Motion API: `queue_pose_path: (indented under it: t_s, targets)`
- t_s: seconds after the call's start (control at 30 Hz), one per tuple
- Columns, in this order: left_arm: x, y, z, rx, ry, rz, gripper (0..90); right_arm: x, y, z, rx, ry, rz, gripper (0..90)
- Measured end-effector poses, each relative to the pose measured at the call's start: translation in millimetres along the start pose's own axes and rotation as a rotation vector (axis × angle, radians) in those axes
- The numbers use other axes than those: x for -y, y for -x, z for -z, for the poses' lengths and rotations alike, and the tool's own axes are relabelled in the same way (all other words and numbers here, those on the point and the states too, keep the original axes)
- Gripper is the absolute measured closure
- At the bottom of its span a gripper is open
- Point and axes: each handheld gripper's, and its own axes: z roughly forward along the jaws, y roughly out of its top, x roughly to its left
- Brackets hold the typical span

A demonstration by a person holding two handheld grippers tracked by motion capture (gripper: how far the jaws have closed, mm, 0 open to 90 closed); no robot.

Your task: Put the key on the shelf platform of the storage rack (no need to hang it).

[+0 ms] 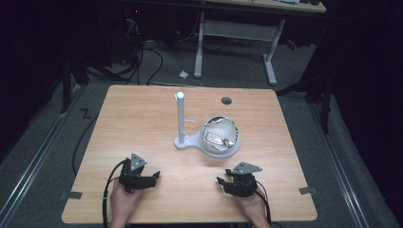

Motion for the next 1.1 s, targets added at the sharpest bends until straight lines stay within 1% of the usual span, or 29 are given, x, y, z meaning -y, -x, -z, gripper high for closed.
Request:
queue_pose_path:
  t_s: [0.07,0.2,0.63,1.1]
  targets:
    - [0.0,0.1,-0.1,0.001,0.001,0.002,18.3,0.0,-0.5,-0.2,0.007,-0.001,0.005,49.1]
    - [0.0,0.0,0.0,0.0,0.0,0.0,18.3,-0.6,-5.0,-1.6,0.041,-0.01,0.049,47.4]
    - [0.1,0.1,0.0,0.001,0.001,0.001,18.3,-1.3,-5.3,-2.4,0.045,-0.015,0.044,43.6]
    - [0.1,0.1,0.0,0.0,0.001,0.002,18.3,-1.3,-5.2,-2.5,0.042,-0.016,0.046,42.4]
